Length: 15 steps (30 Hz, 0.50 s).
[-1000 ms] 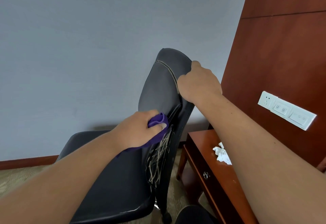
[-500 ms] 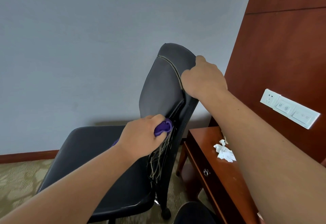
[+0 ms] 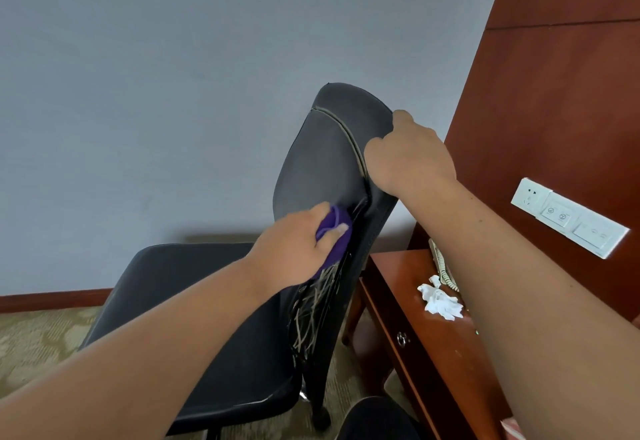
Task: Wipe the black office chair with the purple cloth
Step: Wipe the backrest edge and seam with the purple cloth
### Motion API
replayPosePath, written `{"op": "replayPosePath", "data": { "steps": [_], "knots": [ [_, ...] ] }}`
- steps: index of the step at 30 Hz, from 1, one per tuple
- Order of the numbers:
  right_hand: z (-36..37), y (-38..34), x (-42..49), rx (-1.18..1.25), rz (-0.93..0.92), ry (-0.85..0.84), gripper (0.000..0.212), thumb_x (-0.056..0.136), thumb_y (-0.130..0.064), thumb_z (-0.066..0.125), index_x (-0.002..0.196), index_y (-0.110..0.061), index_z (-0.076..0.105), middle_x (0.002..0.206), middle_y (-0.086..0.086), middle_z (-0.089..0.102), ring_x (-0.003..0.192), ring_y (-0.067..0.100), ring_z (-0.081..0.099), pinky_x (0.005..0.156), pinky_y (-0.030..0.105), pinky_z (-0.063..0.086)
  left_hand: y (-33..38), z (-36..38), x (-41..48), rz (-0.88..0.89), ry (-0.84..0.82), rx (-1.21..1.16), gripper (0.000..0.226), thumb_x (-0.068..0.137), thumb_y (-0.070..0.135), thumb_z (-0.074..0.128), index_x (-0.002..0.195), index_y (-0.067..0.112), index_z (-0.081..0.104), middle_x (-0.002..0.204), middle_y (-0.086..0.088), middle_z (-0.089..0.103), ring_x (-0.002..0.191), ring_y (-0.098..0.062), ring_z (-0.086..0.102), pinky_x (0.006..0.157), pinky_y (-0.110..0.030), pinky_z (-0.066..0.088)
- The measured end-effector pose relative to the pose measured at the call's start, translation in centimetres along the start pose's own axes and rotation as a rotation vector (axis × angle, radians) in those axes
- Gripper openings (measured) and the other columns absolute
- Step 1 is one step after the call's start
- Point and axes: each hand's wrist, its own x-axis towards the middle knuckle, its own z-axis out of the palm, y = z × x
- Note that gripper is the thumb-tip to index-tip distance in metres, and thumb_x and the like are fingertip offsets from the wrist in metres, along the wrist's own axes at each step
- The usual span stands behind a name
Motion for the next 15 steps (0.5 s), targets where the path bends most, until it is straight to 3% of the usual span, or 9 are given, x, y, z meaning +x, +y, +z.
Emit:
{"op": "replayPosePath", "data": {
  "steps": [4,7,12,15],
  "knots": [
    [0.2,-0.4,0.2,-0.007,0.003,0.008,0.045,0.086,-0.02,0.04,0.13,-0.012,0.043,0.08,0.0,0.044,0.087,0.033,0.055,0.068,0.037,0.044,-2.8,0.0,-1.4,-0.072,-0.102,0.04,0.016,0.107,0.044,0.039,0.102,0.03,0.043,0.09,0.003,0.067,0.075,-0.012,0.061,0.061,-0.02,0.043],
    [0.2,-0.6,0.1,-0.012,0.006,0.01,0.046,0.086,-0.019,0.04,0.131,-0.013,0.042,0.08,-0.001,0.043,0.087,0.032,0.055,0.068,0.038,0.044,-2.9,-0.4,-1.4,-0.101,-0.117,-0.046,0.024,0.107,0.045,0.04,0.1,0.024,0.051,0.092,0.002,0.069,0.08,-0.015,0.065,0.067,-0.021,0.048],
    [0.2,-0.6,0.0,-0.01,0.009,0.007,0.049,0.086,-0.019,0.042,0.135,-0.013,0.041,0.092,0.006,0.047,0.087,0.032,0.05,0.069,0.037,0.04,2.2,-1.9,1.4,-0.035,0.072,-0.25,0.024,0.106,0.043,0.045,0.086,0.032,0.053,0.08,0.011,0.064,0.073,-0.005,0.061,0.064,-0.017,0.041],
    [0.2,-0.5,0.0,-0.001,0.007,0.007,0.045,0.088,-0.02,0.043,0.133,-0.013,0.042,0.096,0.007,0.048,0.085,0.032,0.05,0.069,0.036,0.037,4.3,-3.0,3.5,0.045,0.158,-0.254,0.022,0.105,0.031,0.046,0.084,0.03,0.049,0.08,0.011,0.061,0.074,-0.005,0.057,0.069,-0.025,0.041]
  ]
}}
